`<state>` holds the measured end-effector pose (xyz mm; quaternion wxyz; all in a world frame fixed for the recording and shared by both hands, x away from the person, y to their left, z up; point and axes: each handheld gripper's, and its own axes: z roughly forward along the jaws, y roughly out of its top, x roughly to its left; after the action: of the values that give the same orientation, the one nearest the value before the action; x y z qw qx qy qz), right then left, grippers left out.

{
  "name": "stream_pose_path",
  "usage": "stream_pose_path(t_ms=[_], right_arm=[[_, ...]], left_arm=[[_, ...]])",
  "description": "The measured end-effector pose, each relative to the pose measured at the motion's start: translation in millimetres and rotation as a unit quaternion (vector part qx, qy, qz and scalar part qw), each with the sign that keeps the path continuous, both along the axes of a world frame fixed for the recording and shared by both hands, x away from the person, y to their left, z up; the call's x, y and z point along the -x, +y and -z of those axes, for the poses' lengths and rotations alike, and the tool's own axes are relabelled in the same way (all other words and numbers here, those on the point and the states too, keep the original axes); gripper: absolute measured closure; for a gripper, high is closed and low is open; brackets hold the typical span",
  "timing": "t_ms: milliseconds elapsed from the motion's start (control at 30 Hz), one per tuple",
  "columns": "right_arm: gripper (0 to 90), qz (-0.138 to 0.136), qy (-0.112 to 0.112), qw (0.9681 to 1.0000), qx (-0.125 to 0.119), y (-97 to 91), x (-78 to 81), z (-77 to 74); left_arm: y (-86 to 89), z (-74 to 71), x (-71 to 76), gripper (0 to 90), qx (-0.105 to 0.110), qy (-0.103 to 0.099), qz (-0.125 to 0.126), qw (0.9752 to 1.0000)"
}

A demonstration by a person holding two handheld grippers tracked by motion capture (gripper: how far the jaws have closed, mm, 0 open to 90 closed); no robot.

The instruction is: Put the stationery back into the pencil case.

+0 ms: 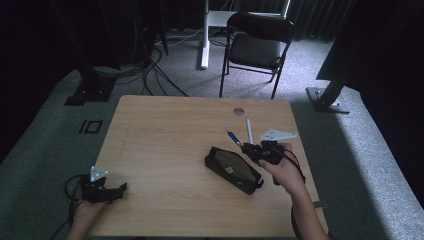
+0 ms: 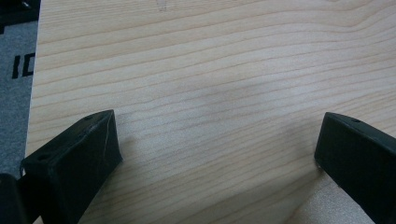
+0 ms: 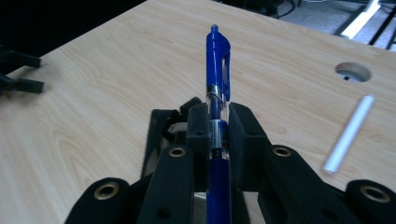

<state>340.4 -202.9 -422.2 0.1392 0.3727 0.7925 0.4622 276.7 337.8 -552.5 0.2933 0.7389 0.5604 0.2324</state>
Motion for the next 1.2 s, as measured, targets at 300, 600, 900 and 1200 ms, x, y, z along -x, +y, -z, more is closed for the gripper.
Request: stream_pose_path(t_ms=[300, 600, 900, 1200], right_arm=[[79.4, -0.025, 0.013, 0.9996, 0.007, 7.5, 2.4, 6.0], [79.4, -0.043, 0.028, 0.9985, 0.021, 14.2, 2.1, 16.1], [79.4, -0.058, 0.045, 0.9963, 0.044, 20.1, 1.2, 25.7], [79.4, -0.069, 0.069, 0.9925, 0.073, 27.1, -4.7, 39.6]], left_arm=[[0.0, 0.0, 0.0, 0.3, 0.000, 0.000, 0.000, 1.0000], [0.0, 0.0, 0.0, 0.3, 0.000, 0.000, 0.000, 1.0000], [0.1, -0.1, 0.0, 0.3, 0.000, 0.000, 0.000, 1.0000], [0.1, -0.1, 0.0, 0.3, -0.001, 0.000, 0.000, 1.0000]])
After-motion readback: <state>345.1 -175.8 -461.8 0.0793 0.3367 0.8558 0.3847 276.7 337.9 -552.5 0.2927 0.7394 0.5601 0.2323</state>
